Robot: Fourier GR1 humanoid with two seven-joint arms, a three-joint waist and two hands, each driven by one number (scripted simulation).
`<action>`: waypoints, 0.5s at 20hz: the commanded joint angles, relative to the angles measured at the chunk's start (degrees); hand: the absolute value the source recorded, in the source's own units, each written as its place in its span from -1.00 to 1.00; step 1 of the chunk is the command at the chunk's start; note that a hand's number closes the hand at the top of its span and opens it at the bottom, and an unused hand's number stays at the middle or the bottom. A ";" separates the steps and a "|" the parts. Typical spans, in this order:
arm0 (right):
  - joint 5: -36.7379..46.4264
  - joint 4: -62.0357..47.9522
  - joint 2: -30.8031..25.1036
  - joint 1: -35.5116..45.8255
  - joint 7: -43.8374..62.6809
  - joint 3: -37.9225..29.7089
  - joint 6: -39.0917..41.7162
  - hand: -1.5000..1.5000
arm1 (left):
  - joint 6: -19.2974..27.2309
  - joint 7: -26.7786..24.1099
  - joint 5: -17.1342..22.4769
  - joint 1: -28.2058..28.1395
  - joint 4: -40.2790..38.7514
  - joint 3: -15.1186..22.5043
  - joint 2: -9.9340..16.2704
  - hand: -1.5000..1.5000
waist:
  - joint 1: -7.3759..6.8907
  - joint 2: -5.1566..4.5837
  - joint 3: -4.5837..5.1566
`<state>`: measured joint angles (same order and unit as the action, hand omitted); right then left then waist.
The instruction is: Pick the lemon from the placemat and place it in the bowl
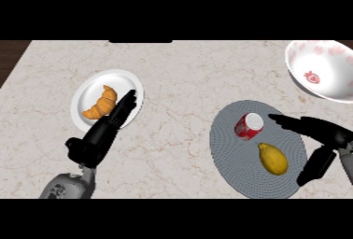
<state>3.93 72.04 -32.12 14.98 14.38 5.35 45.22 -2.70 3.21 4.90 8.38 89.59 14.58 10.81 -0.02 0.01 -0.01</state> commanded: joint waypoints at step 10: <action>9.51 -3.27 7.67 0.40 0.83 -1.41 0.80 -1.00 | -2.50 1.96 -3.68 -2.83 3.40 -2.02 -3.82 0.00 | -0.17 -0.01 0.00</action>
<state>11.34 70.84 -27.27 13.26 14.07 4.01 45.73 -5.82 4.47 3.29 6.90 91.39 11.59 8.99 -0.05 0.03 0.05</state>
